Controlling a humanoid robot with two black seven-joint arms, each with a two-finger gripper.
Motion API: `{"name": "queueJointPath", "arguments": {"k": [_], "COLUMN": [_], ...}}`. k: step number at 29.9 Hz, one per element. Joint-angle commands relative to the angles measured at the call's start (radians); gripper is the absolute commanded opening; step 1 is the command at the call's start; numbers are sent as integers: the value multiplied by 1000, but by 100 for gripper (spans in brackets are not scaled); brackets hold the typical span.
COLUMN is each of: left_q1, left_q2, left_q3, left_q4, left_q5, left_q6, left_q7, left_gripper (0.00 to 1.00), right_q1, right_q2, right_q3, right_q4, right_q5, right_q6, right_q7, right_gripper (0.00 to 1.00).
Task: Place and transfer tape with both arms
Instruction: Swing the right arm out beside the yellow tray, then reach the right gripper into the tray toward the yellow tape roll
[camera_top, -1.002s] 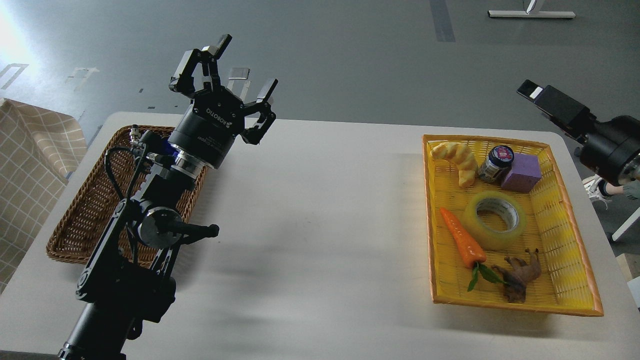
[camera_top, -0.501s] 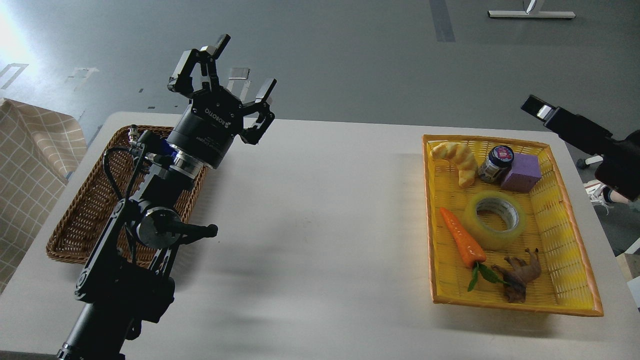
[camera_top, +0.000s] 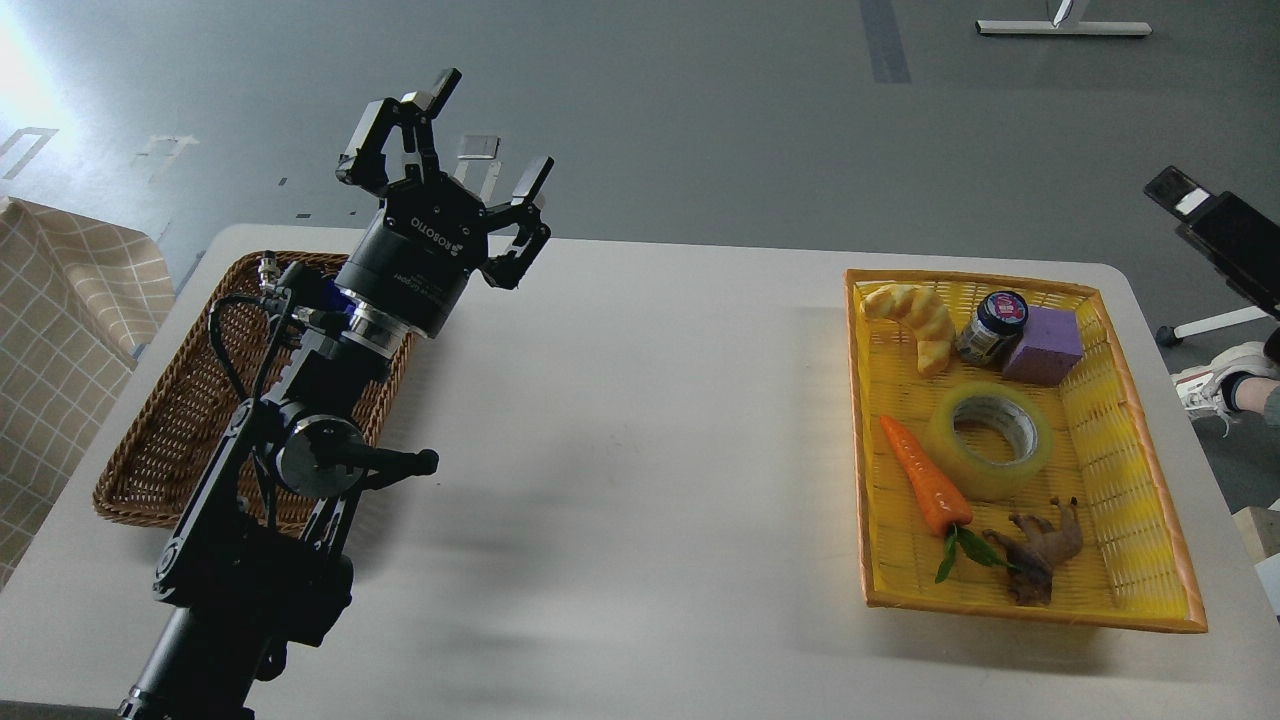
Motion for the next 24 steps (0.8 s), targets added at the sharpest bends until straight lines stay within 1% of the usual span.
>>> {"name": "queueJointPath", "arguments": {"k": [1,2,3,4,8,13,15,20,21,24], "left_q1": [1,1,1,1,4,7,7,10,8,7], "left_q2": [-2,-2,-4,-6,-10,-10,-10,-10,-10,-10], "left_q3": [2,2,2,2,1,2,2,4,5,4], "left_q4": [0,-2,-2,0,-2,0,-2,-2,-3,-3], "left_q5": [0,0,0,0,0,0,0,0,0,0], "left_q6": [0,0,1,1,1,1,1,1,1,1], "left_q7": [0,0,0,0,0,0,0,0,0,0], "left_gripper": [98,98,98,98,98,98,98,98,98,98], "right_q1": [-16,-16,-13,-11,-7,36,53,103,123,148], "right_q2": [-5,-7,-11,-19,-22,-31,-25,-13,-10,1], "right_q3": [-29,-36,-42,-45,-69,-190,-244,-301,-318,-335], "right_q4": [6,4,0,0,-2,-25,-36,-161,-198,-235], "right_q5": [-158,-195,-262,-304,-324,-380,-447,-462,-463,-461], "right_q6": [7,7,10,14,37,38,38,38,38,37], "right_q7": [-106,-134,-173,-190,-188,-178,-177,-137,-135,-135], "right_gripper": [99,99,99,99,99,99,99,100,100,100]}}
